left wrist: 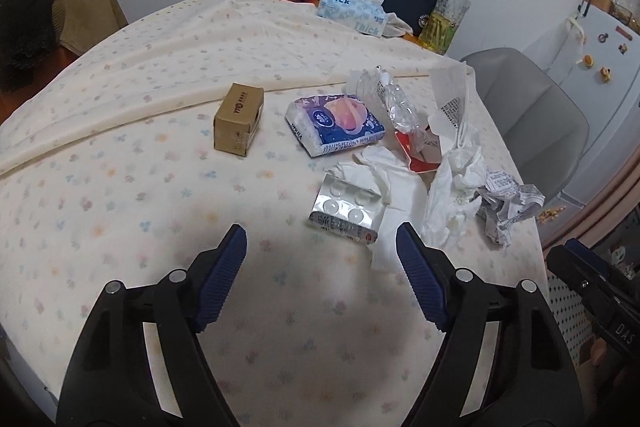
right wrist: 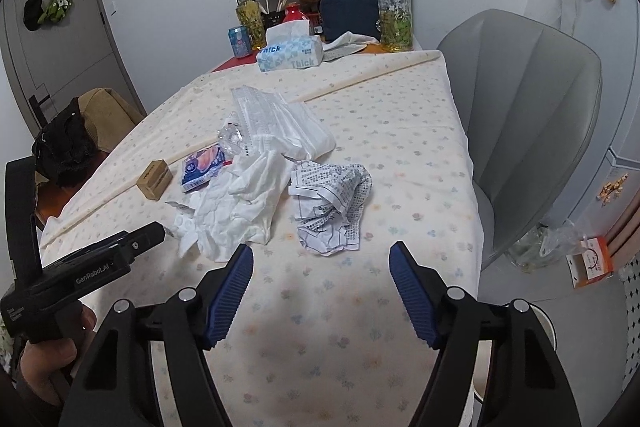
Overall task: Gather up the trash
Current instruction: 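Grasp the crumpled printed receipt paper with the right gripper, then carry the receipt paper to the floor bin and open the right gripper, then move both tools back toward the table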
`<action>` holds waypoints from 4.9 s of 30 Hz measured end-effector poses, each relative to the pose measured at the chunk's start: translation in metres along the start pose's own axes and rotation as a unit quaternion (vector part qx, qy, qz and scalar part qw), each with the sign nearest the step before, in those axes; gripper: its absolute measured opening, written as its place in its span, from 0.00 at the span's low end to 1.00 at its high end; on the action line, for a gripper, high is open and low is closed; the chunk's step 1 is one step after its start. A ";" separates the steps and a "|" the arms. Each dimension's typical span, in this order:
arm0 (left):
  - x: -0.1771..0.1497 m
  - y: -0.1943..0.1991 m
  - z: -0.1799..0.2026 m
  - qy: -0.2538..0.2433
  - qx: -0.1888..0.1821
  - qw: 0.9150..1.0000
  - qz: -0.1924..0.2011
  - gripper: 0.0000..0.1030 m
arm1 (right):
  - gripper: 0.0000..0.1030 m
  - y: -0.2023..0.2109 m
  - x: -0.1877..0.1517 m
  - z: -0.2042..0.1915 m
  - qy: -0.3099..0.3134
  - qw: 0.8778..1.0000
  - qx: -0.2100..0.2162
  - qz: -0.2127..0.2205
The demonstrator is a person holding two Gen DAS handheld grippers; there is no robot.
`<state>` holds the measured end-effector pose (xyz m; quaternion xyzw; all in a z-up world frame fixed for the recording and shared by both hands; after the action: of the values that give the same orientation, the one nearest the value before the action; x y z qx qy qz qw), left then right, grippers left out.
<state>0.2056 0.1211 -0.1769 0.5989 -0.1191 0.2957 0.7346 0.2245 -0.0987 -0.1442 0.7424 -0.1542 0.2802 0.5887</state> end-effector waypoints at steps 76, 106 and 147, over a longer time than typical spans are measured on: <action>0.010 0.016 0.273 -0.167 -0.147 0.975 0.008 0.06 | 0.21 0.126 -0.036 0.199 -0.148 0.984 -0.084 0.060; -0.065 -0.081 0.428 -0.264 -0.138 0.948 -0.115 0.06 | 0.69 0.070 -0.134 0.354 -0.323 0.945 -0.039 0.023; -0.025 -0.004 0.358 -0.168 -0.132 0.977 -0.019 0.85 | 0.93 0.153 -0.124 0.341 -0.296 0.947 -0.083 0.097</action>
<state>0.2520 -0.2269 -0.1028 0.5403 -0.2678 0.1584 0.7818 0.1203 -0.4783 -0.1495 0.7221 -0.4151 0.0901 0.5460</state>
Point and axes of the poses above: each gripper's, at about its wrist camera, not at the fingertips, and y roughly against the way its jaws point, z to its right, x to its top, the point moved 6 cm from there along -y, roughly the way its jaws point, and after that the axes turned 8 degrees about -z, right-handed, at the moved point
